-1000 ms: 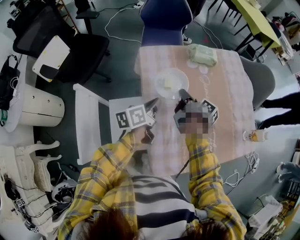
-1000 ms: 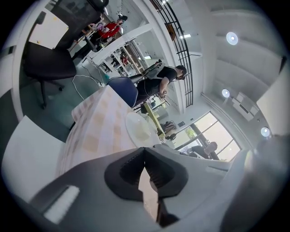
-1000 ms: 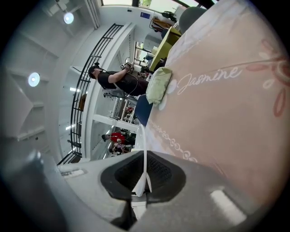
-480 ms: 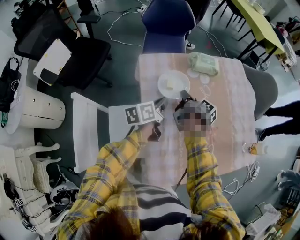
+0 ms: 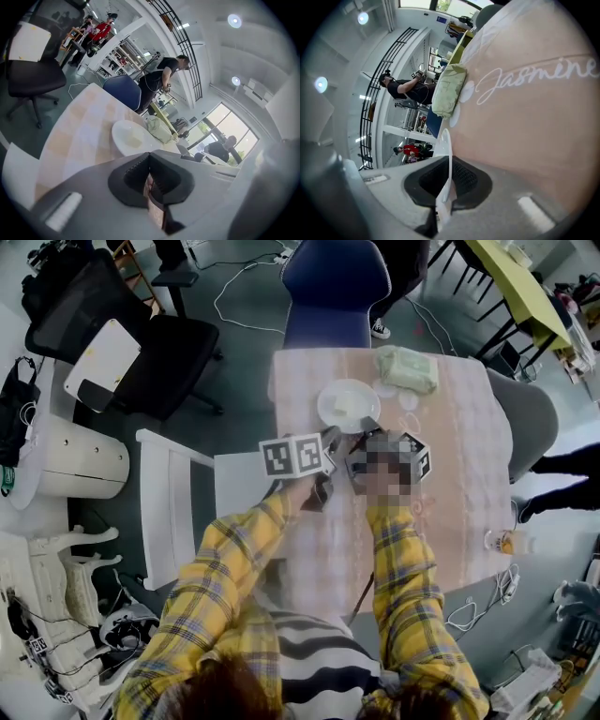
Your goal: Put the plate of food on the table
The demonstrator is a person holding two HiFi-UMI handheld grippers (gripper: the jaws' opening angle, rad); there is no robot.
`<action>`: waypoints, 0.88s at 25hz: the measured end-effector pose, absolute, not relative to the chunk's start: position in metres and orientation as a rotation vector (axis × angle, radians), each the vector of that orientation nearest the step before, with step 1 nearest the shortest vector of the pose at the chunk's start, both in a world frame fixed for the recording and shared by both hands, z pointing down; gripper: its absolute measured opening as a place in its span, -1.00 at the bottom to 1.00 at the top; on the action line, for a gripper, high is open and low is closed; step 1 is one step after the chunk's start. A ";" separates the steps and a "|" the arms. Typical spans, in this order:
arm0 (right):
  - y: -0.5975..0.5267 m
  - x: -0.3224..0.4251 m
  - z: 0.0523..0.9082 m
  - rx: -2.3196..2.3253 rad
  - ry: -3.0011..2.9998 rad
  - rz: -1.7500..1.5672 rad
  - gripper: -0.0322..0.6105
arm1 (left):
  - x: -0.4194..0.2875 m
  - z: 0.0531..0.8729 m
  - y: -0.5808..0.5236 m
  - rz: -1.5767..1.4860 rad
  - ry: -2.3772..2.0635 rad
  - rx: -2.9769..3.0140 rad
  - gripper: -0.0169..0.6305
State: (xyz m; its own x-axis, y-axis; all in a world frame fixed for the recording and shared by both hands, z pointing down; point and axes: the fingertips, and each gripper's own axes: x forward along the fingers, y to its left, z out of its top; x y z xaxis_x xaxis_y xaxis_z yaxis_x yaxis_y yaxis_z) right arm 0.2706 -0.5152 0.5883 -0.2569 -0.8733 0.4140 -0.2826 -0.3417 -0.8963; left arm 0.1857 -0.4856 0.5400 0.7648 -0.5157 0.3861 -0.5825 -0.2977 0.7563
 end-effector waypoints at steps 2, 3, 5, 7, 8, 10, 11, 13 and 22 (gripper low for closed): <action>-0.516 0.270 0.591 -1.513 1.404 -1.642 -0.88 | 0.192 0.538 -0.485 0.104 -0.816 2.004 -0.96; -0.516 0.270 0.591 -1.508 1.402 -1.644 -0.88 | 0.195 0.537 -0.485 0.109 -0.807 2.021 -0.96; -0.517 0.270 0.592 -1.497 1.392 -1.652 -0.88 | 0.201 0.536 -0.483 0.113 -0.792 2.035 -0.96; -0.516 0.271 0.594 -1.487 1.378 -1.663 -0.88 | 0.207 0.538 -0.481 0.125 -0.782 2.034 -0.96; -0.516 0.271 0.594 -1.484 1.374 -1.667 -0.88 | 0.208 0.539 -0.480 0.137 -0.779 2.037 -0.96; -0.517 0.270 0.594 -1.487 1.380 -1.670 -0.88 | 0.210 0.541 -0.479 0.165 -0.780 2.053 -0.96; -0.518 0.270 0.594 -1.491 1.384 -1.671 -0.88 | 0.211 0.542 -0.479 0.176 -0.783 2.059 -0.96; -0.519 0.271 0.593 -1.500 1.384 -1.678 -0.87 | 0.213 0.544 -0.479 0.183 -0.785 2.058 -0.96; -0.518 0.274 0.594 -1.624 1.417 -1.709 -0.84 | 0.212 0.546 -0.480 0.209 -0.806 2.034 -0.96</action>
State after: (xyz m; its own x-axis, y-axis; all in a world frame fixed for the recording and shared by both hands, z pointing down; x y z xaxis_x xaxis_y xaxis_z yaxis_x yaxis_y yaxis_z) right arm 0.2741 -0.5185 0.5939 -0.2538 -0.8219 0.5099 -0.3488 -0.4139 -0.8409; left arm 0.2120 -0.4805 0.5464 0.7723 -0.4618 0.4363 -0.6155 -0.3735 0.6940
